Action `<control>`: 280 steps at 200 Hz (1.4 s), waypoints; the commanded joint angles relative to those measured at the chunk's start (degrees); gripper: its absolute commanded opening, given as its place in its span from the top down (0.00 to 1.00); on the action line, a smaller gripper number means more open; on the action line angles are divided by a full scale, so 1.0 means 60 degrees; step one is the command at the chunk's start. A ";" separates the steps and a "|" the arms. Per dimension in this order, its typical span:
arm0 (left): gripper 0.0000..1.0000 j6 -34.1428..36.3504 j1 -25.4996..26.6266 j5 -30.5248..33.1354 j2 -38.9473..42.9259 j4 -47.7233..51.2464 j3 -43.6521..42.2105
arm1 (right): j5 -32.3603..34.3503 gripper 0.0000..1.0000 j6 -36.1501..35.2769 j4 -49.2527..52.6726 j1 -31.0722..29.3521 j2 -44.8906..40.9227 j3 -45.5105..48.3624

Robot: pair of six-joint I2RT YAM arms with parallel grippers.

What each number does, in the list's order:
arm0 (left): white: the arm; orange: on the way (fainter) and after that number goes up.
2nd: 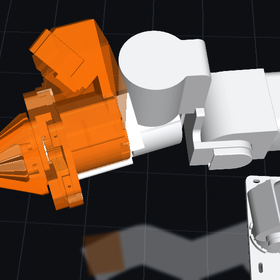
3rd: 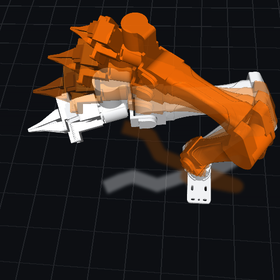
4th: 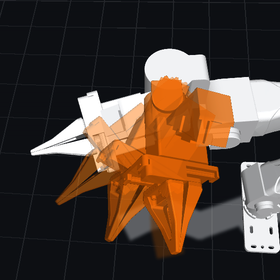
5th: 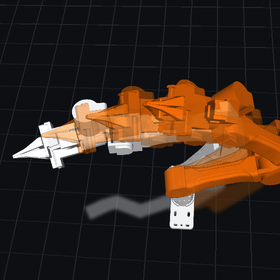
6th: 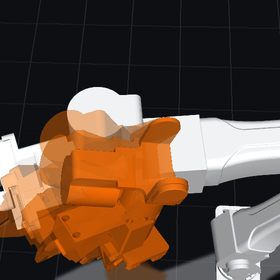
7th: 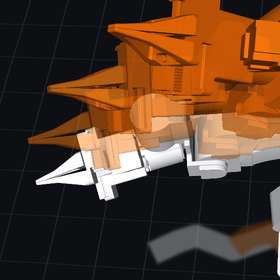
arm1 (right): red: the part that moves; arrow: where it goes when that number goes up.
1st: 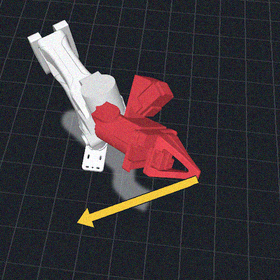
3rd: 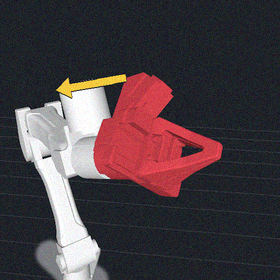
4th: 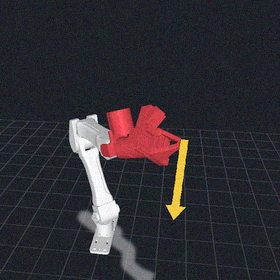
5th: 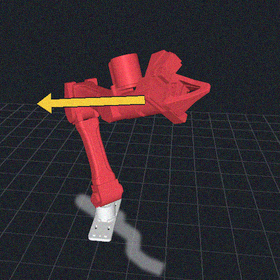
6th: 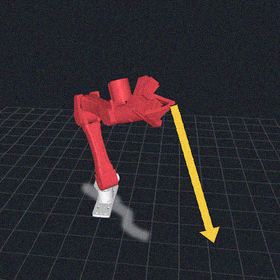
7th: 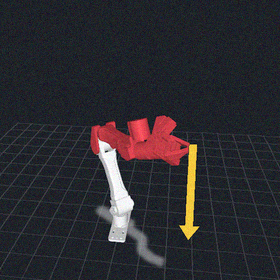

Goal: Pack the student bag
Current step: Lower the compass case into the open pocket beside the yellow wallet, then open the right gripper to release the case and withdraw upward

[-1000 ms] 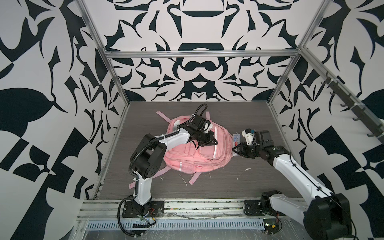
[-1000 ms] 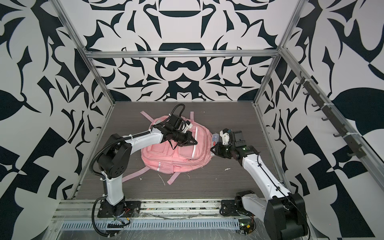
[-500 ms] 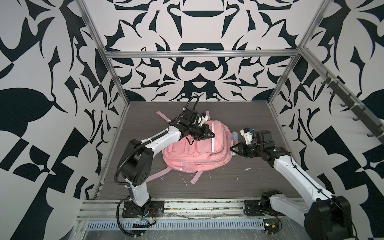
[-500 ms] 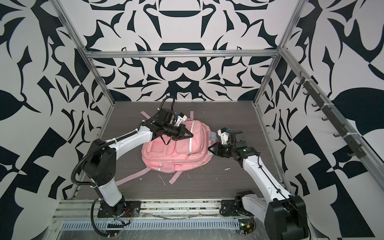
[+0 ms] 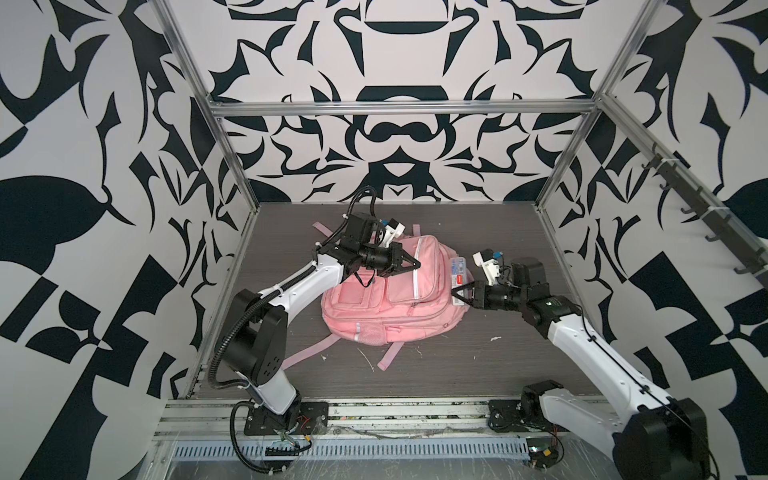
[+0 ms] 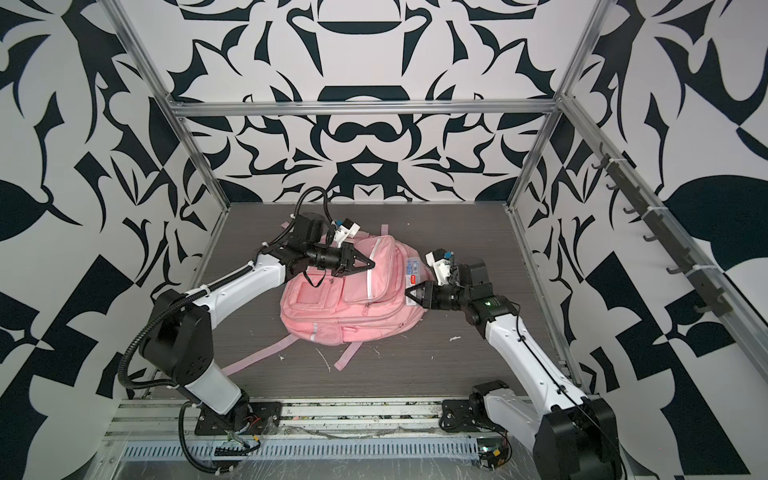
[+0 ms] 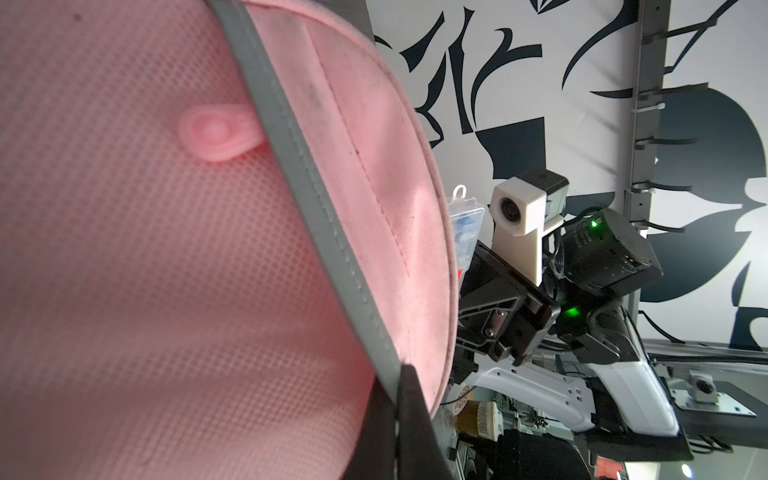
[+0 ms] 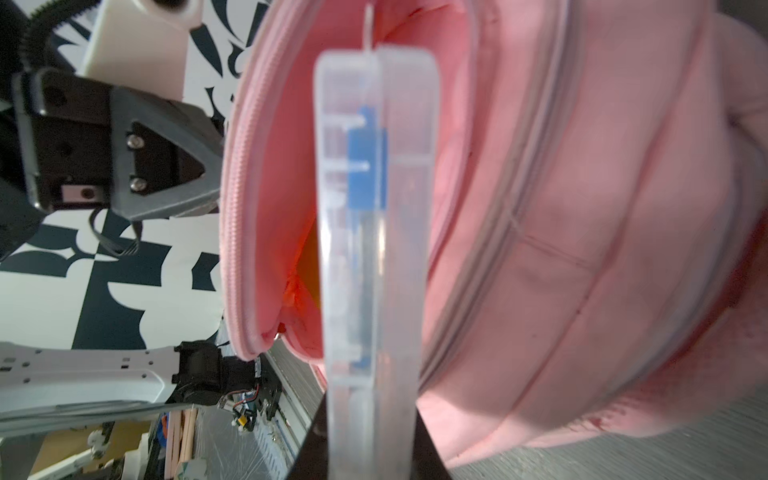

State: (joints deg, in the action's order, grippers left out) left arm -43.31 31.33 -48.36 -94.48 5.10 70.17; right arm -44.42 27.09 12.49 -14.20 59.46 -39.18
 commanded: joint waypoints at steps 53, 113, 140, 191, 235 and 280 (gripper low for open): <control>1.00 -0.0420 -0.0066 -0.1430 0.0900 -0.2081 -0.0011 | -0.0388 1.00 0.0244 -0.1622 -0.1203 0.1739 -0.1113; 1.00 -0.0813 -0.0064 -0.1675 0.0980 -0.2691 -0.0415 | -0.0360 1.00 0.0537 -0.2359 -0.1922 0.3468 -0.2310; 1.00 -0.1024 -0.0066 -0.1670 0.0923 -0.2995 -0.0471 | -0.0331 0.97 0.0763 -0.2955 -0.2020 0.3895 -0.2362; 1.00 -0.1073 -0.0077 -0.1521 0.0821 -0.3055 -0.0471 | 0.0062 0.73 0.1264 -0.3736 -0.2229 0.4270 -0.2341; 1.00 -0.0905 -0.0185 -0.1057 0.0929 -0.2801 -0.0637 | 0.0456 0.43 0.1280 -0.3512 -0.2233 0.3755 -0.2051; 1.00 -0.0961 -0.0372 -0.0933 0.0993 -0.2938 -0.0860 | 0.0958 0.36 0.0646 -0.2134 -0.2229 0.2942 -0.1967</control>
State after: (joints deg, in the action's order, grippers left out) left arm -49.50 29.34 -51.66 -92.20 -5.21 65.08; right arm -39.05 33.80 -2.26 -26.37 81.80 -50.74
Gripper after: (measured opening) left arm 0.054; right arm 0.630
